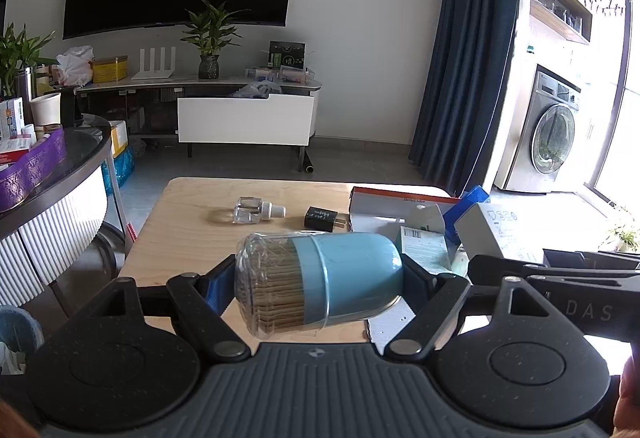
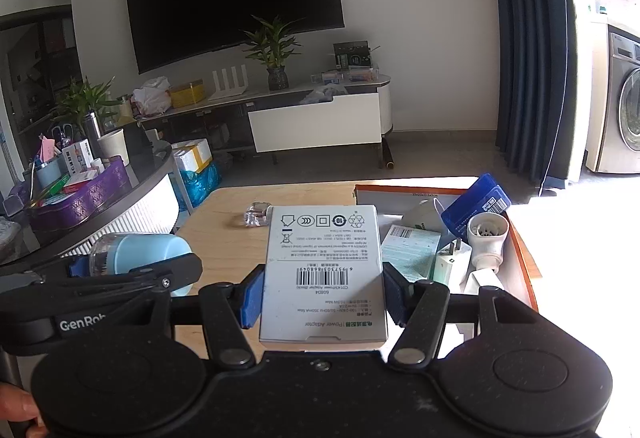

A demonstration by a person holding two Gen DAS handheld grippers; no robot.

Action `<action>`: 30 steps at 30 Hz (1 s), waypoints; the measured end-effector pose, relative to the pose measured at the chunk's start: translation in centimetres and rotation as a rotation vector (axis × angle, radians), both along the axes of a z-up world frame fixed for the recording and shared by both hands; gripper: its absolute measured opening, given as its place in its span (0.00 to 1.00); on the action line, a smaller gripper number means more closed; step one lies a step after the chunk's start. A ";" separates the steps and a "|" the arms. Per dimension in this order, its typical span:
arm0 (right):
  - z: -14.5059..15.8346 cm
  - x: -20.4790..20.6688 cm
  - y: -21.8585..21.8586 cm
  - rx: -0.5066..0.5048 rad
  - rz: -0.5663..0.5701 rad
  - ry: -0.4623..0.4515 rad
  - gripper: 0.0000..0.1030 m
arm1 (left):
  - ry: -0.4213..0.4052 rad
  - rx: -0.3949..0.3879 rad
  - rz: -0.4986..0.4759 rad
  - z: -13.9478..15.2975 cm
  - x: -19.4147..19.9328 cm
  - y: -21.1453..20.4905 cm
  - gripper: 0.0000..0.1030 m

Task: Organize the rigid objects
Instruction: 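Carry the bottle with left tool while right tool carries the white box over the box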

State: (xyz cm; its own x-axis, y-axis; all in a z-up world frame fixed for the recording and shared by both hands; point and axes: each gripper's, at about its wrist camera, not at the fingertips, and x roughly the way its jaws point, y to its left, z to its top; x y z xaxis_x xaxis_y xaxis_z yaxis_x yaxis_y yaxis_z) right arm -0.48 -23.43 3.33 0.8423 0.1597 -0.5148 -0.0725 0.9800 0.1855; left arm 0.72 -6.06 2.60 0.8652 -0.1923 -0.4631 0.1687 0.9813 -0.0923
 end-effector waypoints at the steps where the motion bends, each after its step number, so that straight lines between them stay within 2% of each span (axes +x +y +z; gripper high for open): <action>1: 0.1 -0.1 0.0 0.000 -0.004 0.000 0.69 | 0.001 0.001 -0.003 0.0 0.0 -0.1 0.80; 30: -0.2 -1.2 -5.0 0.003 -0.125 0.000 0.69 | 0.006 0.038 -0.132 -0.7 0.9 -4.9 0.80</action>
